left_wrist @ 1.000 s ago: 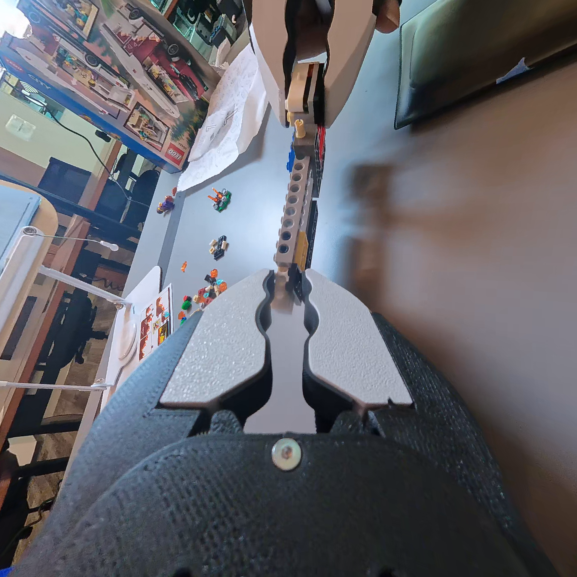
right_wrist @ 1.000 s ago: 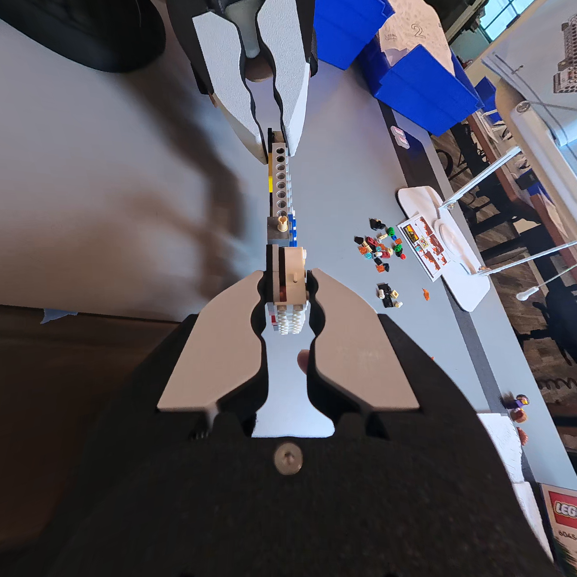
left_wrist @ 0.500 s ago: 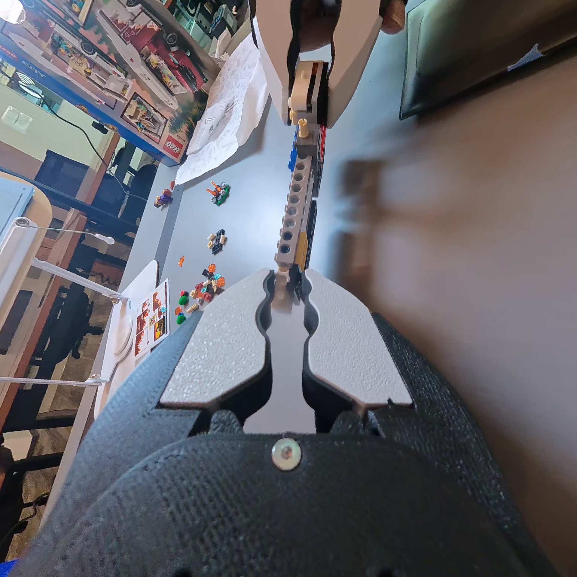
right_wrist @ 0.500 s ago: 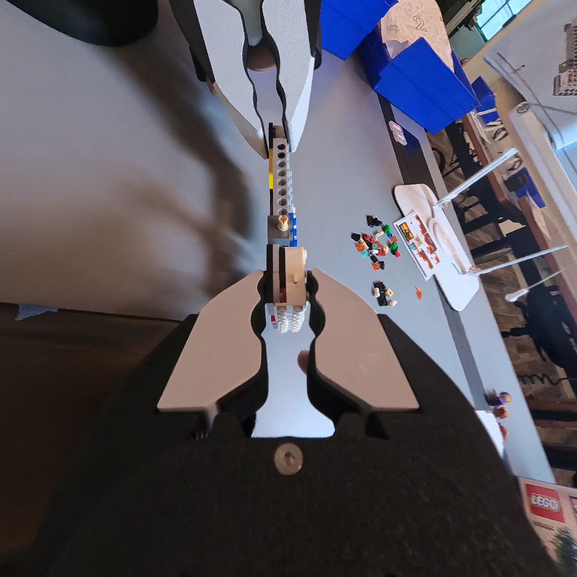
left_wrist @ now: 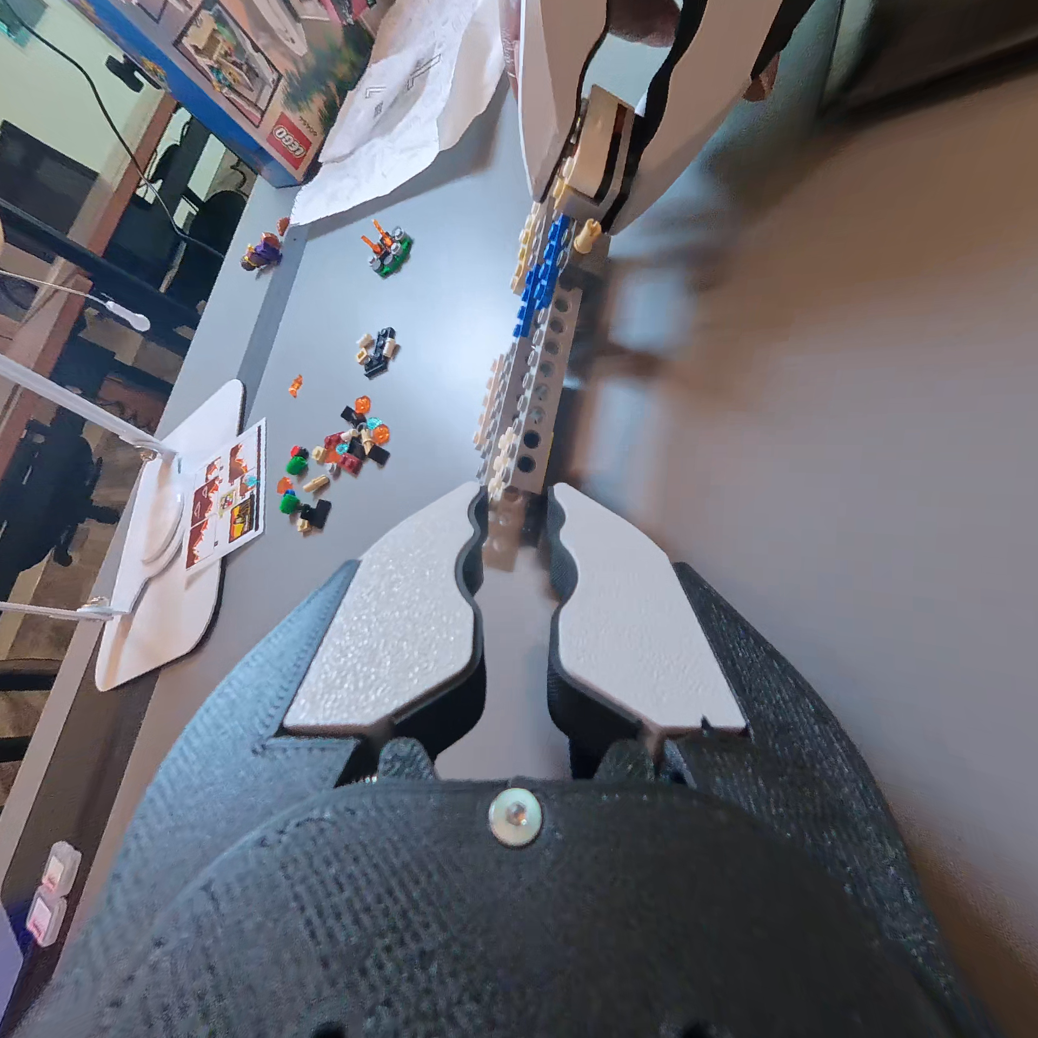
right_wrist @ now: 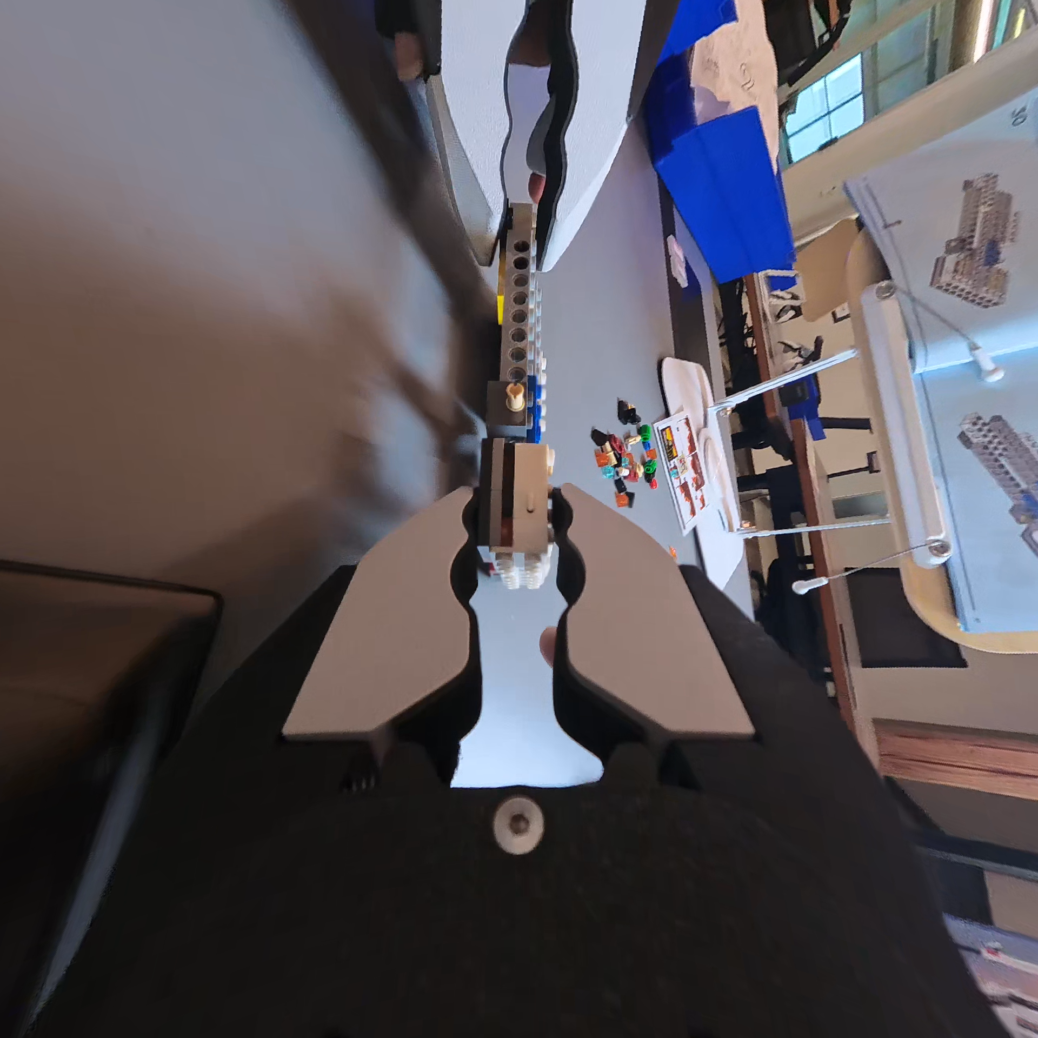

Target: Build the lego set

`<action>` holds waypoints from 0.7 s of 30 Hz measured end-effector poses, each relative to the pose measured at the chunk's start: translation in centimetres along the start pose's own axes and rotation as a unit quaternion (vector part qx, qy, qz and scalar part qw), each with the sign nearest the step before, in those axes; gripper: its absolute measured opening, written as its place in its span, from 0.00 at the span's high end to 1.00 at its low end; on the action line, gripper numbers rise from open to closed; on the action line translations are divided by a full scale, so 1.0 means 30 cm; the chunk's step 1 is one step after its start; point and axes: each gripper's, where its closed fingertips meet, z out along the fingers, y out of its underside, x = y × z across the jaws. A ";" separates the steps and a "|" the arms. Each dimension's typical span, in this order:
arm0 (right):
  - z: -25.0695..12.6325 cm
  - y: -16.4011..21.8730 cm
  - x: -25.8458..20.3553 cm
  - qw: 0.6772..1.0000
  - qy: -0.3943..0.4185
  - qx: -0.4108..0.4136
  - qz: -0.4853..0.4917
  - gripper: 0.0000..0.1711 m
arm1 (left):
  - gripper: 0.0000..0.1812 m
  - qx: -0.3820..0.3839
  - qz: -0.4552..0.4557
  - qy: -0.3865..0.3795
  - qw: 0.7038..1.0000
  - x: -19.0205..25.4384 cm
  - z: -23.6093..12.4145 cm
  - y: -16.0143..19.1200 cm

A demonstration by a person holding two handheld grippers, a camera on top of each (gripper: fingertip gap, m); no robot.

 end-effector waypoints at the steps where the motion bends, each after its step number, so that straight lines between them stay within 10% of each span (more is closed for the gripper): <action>1: -0.001 0.004 0.000 1.000 -0.005 -0.006 0.011 0.85 | 0.89 -0.005 0.005 -0.004 1.000 -0.001 0.001 0.003; 12: -0.034 0.033 -0.022 0.986 -0.065 -0.064 0.137 0.83 | 0.88 -0.039 0.031 -0.004 0.999 0.024 -0.003 0.013; 21: -0.031 0.030 -0.067 0.984 -0.097 -0.085 0.120 0.81 | 0.82 0.072 -0.132 0.052 0.987 0.001 -0.066 -0.059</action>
